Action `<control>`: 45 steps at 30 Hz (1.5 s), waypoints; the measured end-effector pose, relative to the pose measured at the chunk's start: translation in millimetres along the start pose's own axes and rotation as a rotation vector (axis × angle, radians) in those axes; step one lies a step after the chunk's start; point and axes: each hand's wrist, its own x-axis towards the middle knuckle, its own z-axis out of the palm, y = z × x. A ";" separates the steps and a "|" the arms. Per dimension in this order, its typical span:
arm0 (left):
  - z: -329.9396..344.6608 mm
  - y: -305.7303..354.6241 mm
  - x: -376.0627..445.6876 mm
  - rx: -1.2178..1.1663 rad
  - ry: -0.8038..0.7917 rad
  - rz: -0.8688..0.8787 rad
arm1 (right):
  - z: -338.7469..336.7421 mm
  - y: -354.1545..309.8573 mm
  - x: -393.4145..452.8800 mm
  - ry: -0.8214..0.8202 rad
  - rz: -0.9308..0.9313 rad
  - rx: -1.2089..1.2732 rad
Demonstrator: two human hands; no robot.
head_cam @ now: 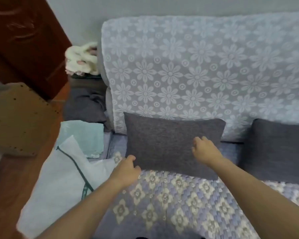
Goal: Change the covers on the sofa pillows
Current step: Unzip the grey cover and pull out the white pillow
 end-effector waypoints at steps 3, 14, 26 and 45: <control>-16.2 -3.2 91.9 -0.135 -0.057 -0.026 | 15.7 -8.2 25.4 0.009 0.099 0.025; -33.3 8.7 272.0 -0.703 0.170 -0.164 | 47.4 -17.4 23.0 0.095 0.353 0.123; 32.1 -91.4 3.7 -0.869 0.208 -0.290 | 129.2 -27.7 -102.1 0.091 0.503 0.649; 54.3 -100.0 -41.6 -1.144 0.233 -0.498 | 93.3 104.8 -120.0 0.264 0.567 0.192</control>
